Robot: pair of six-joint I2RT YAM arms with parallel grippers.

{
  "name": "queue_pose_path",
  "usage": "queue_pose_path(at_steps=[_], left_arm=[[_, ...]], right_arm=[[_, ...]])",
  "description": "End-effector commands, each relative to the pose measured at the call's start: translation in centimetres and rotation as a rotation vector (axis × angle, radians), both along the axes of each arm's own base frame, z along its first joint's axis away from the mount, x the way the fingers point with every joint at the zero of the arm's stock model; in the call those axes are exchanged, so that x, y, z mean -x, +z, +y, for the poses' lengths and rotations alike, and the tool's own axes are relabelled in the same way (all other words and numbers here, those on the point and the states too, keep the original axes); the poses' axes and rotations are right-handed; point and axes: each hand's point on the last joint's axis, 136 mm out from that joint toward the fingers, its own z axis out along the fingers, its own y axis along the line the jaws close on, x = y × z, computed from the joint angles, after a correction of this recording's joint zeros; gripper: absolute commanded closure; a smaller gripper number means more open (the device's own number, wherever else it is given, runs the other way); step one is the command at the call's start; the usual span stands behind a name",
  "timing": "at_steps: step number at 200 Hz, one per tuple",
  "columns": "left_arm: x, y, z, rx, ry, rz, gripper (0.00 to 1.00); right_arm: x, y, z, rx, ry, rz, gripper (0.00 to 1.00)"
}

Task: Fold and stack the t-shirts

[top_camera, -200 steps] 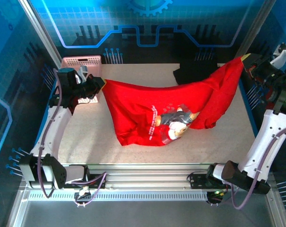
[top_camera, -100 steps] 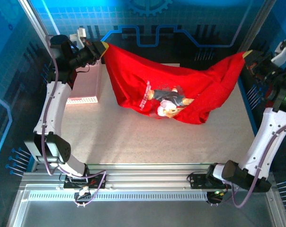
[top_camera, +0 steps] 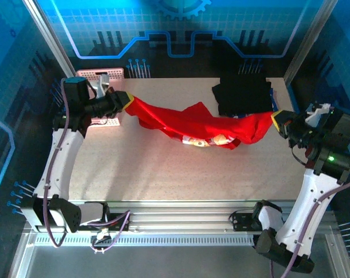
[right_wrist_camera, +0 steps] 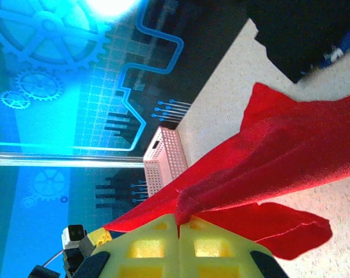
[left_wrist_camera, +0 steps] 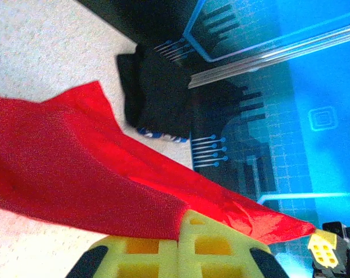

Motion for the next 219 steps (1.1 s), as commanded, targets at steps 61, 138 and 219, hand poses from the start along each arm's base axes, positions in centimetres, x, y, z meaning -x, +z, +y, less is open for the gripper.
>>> queue_pose_path(at_steps=[61, 138, 219], left_arm=[[-10.8, -15.9, -1.3, -0.321, -0.054, 0.35, 1.0], [-13.2, -25.9, -4.5, -0.377, -0.064, 0.512, 0.81], [-8.5, -19.6, -3.9, -0.107, 0.203, 0.552, 0.3]], right_arm=[[-8.2, -9.3, -6.1, 0.148, -0.022, 0.236, 1.0], [-10.6, -17.0, -8.7, 0.242, 0.02, 0.431, 1.0], [-11.1, -17.6, -9.1, 0.239, 0.046, 0.421, 1.0]])
